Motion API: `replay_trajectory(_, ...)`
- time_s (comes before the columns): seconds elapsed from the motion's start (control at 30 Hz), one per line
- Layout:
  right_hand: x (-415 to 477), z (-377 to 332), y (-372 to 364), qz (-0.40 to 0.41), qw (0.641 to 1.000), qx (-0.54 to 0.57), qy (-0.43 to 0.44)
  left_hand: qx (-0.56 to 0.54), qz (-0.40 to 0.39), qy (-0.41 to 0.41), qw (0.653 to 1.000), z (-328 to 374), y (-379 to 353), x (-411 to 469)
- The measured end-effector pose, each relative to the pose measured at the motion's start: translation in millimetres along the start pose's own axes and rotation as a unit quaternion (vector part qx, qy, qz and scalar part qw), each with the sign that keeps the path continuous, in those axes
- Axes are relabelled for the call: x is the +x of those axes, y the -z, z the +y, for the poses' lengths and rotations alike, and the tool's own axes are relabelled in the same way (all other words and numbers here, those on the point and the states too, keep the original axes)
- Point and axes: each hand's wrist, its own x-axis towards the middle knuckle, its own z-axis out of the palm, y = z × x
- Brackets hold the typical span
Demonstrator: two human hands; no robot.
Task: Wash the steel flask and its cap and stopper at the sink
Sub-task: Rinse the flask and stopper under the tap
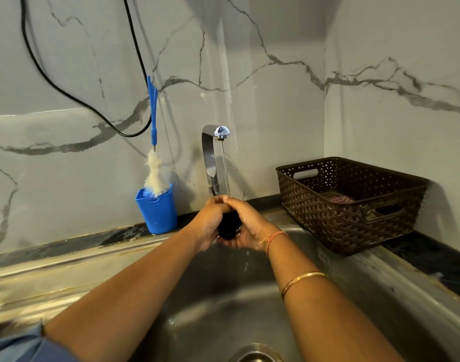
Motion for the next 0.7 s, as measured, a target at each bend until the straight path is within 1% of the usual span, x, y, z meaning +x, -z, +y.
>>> replay_trajectory(0.07,0.5,0.3,5.4,-0.006,1.000,0.009,0.024,0.080,-0.023,-0.041,0.996,-3.0,0.1,3.5)
replay_trajectory(0.13,2.0,-0.1,10.7,-0.004,0.999,0.029,0.038,0.148,-0.032,-0.095,0.984,-6.1,-2.8,3.0)
replay_trajectory(0.2,3.1,-0.9,13.6,0.003,0.999,0.030,0.037,0.193,-0.022,-0.143,0.970,-11.1,-5.3,0.5)
replay_trajectory(0.27,5.5,-1.4,15.0,0.017,0.999,0.005,0.029,0.222,-0.021,-0.174,0.959,-18.5,-5.9,-1.4)
replay_trajectory(0.33,6.9,-1.1,13.3,0.014,1.000,-0.004,0.011,0.244,0.018,-0.189,0.951,-24.9,-3.3,-3.4)
replay_trajectory(0.4,6.4,-0.5,9.2,0.009,1.000,-0.007,-0.008,0.248,0.064,-0.195,0.947,-26.8,1.5,-5.5)
replay_trajectory(0.5,5.8,2.8,3.8,0.011,0.999,-0.020,-0.037,0.266,0.071,-0.180,0.944,-26.1,5.8,-11.6)
replay_trajectory(0.57,2.5,5.0,0.5,0.004,0.998,-0.025,-0.049,0.265,0.077,-0.156,0.948,-26.0,9.1,-17.4)
replay_trajectory(0.63,-3.8,7.9,-2.3,-0.019,0.997,-0.029,-0.065,0.257,0.080,-0.124,0.955,-26.9,13.5,-25.4)
replay_trajectory(0.7,-12.1,9.2,-8.0,-0.067,0.993,-0.041,-0.086,0.243,0.081,-0.097,0.962,-29.9,22.9,-34.5)
